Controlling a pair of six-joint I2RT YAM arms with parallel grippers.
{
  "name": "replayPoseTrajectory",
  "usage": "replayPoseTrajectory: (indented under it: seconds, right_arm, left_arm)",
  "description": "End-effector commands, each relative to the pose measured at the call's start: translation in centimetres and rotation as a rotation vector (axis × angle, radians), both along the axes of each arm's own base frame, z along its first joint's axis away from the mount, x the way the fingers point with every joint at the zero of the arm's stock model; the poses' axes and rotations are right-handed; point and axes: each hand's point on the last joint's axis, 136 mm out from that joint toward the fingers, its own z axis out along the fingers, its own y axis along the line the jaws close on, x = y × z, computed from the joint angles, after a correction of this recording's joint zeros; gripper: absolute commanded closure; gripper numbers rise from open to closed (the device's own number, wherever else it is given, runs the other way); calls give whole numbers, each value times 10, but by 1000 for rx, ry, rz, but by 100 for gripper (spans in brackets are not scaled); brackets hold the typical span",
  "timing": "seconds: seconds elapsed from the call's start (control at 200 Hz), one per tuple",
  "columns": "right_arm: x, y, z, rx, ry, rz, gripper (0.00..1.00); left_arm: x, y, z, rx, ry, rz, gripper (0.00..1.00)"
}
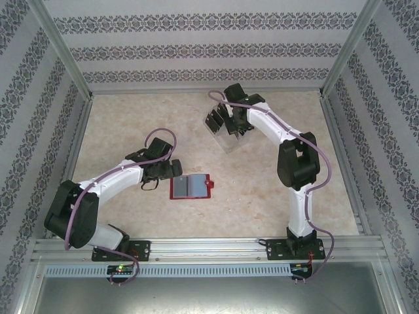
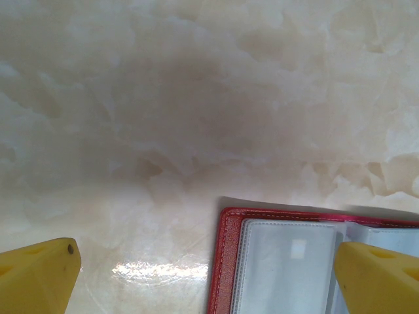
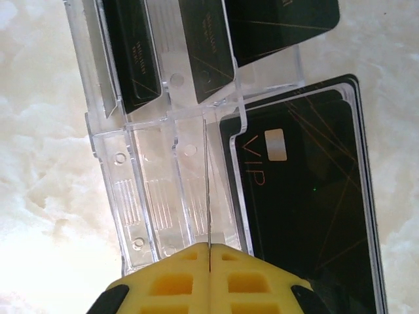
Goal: Put the credit cards into the card holder
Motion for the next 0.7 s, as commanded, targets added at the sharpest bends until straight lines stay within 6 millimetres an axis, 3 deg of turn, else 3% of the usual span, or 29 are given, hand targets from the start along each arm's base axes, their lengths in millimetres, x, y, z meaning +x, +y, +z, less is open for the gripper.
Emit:
replayPoseTrajectory:
  seconds: [0.0, 0.36, 0.57, 0.694]
  right_arm:
    - [4, -1, 24, 37, -29, -9, 100]
    - [-3, 4, 81, 141, -133, -22, 100]
    - [-24, 16, 119, 317, -180, -35, 100]
    - [-45, 29, 126, 473, -161, -50, 100]
  left_arm:
    - [10, 1, 7, -2, -29, -3, 0]
    - [10, 1, 7, 4, -29, -4, 0]
    - [8, 6, 5, 30, -24, -7, 0]
    - [5, 8, 1, 44, -14, -16, 0]
